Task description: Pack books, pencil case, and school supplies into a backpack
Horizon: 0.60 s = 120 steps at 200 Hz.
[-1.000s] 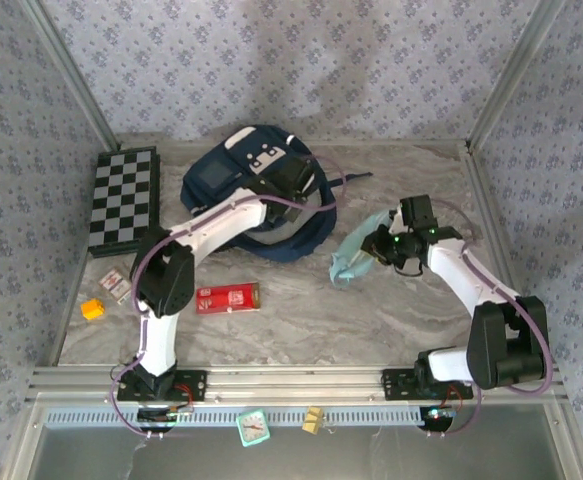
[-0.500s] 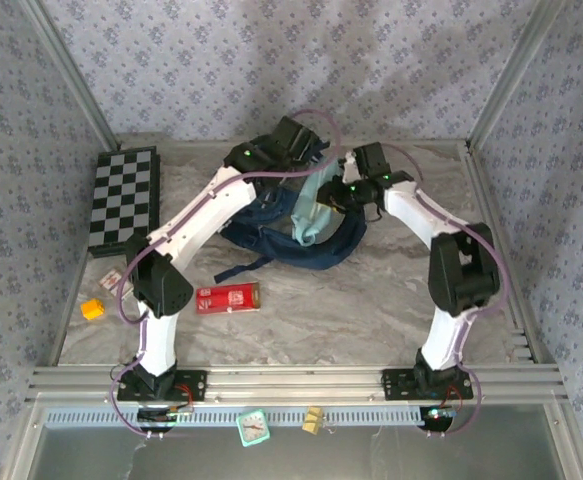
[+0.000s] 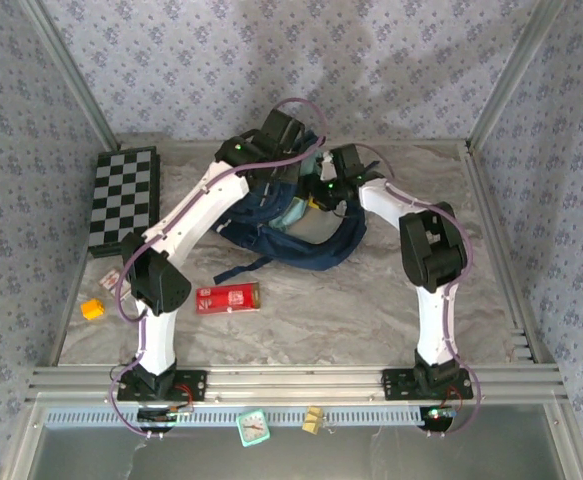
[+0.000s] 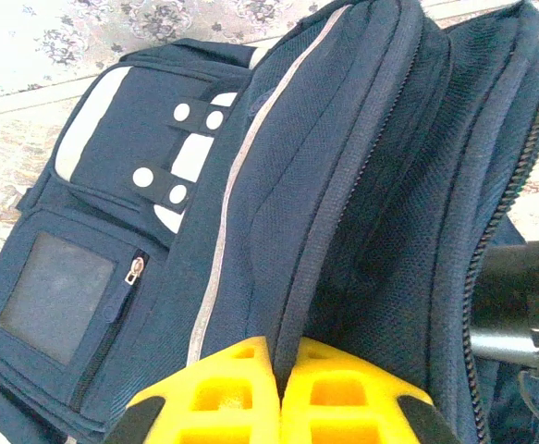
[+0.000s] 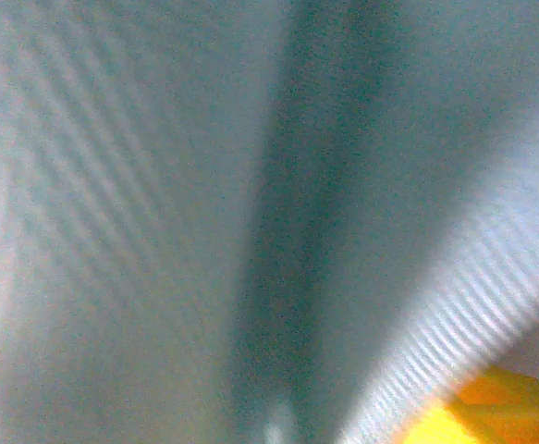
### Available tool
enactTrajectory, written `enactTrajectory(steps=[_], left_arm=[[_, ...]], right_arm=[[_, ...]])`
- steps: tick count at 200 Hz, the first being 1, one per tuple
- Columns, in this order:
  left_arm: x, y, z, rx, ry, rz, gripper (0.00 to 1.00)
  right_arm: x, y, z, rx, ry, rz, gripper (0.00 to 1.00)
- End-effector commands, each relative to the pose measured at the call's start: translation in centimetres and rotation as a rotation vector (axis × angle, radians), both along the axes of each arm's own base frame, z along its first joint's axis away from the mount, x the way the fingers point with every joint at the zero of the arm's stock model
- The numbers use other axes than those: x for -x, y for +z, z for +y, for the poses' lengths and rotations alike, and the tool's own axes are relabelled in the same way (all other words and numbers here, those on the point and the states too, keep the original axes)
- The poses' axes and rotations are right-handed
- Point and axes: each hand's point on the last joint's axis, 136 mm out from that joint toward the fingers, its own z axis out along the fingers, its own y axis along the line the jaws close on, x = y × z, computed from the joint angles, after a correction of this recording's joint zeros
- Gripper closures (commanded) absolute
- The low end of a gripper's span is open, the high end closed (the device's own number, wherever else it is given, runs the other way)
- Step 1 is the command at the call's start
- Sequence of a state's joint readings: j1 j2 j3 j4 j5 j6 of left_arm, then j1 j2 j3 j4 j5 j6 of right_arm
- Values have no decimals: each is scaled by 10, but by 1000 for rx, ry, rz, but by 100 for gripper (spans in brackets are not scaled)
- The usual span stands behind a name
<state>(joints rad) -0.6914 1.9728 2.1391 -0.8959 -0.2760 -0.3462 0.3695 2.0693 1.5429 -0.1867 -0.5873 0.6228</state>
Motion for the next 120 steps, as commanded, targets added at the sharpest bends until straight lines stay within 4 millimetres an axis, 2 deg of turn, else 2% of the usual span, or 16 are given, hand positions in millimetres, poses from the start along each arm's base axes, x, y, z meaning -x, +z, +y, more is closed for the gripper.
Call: enactTrajectory(steps=[1,10,21,37,61,69,102,120], left_arm=[[-8,52,0,124,32,-123,100],[-7,52,-1,131,28,-121,100],[-7,50,-4,136,14,-115,100],[-7,50,-4,136,16,-116,100],[-7,51,-5,144,16,-114,100],[-7,51,-5,148,19,-114,100],[-10,47,-12,212,45,-101,100],[-13,48,-14,239,63,-100,100]], right_arm=[[5,14,-38,19,-119,-13,38],[8,9,-45,-20,-160,15,38],[14,6,-41,-51,-155,38,42],[21,1,-24,-58,-118,48,50],[19,2,5,-141,-113,50,74],[18,3,13,-160,-128,35,78],[3,22,56,-294,-244,-53,85],[5,14,69,-283,-350,-111,83]])
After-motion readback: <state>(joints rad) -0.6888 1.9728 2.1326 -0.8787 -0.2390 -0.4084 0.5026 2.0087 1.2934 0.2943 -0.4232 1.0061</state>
